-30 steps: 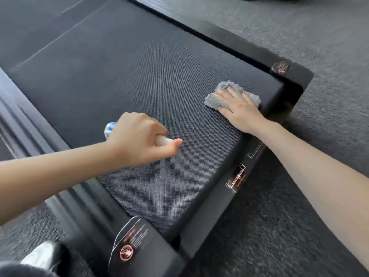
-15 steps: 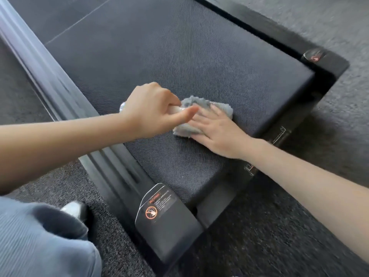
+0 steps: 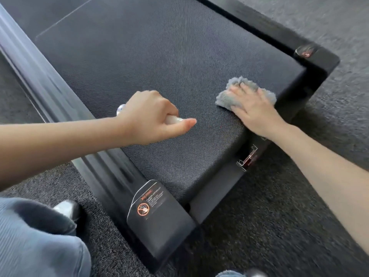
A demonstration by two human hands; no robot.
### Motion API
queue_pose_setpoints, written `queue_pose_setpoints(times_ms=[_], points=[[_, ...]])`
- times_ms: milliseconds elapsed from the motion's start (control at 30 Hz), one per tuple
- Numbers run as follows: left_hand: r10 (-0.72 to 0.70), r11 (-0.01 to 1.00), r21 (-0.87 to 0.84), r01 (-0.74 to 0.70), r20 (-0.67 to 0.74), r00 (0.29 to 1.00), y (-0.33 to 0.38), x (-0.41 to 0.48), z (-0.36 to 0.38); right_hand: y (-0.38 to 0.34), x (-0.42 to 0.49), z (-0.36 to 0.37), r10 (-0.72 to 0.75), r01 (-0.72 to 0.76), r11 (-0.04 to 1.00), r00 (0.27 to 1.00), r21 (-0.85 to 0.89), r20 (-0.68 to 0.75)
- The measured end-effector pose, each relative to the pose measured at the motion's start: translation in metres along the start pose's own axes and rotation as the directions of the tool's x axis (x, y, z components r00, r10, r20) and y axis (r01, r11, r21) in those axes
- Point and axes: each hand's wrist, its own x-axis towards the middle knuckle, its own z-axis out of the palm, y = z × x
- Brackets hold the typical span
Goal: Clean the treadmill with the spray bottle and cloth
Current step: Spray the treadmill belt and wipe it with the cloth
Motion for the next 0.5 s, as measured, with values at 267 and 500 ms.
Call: queue_pose_setpoints(times_ms=[267,500], points=[[-0.054,0.999,0.002,0.054,-0.015,0.998,-0.002,0.000,-0.004,-0.109,-0.104,0.040,-0.617,0.621,0.783,0.782,-0.030,0.087],[-0.048,0.999,0.001,0.048,-0.015,0.999,-0.007,0.003,-0.003,-0.053,-0.101,0.030,-0.602,0.600,0.782,0.797,-0.170,0.047]])
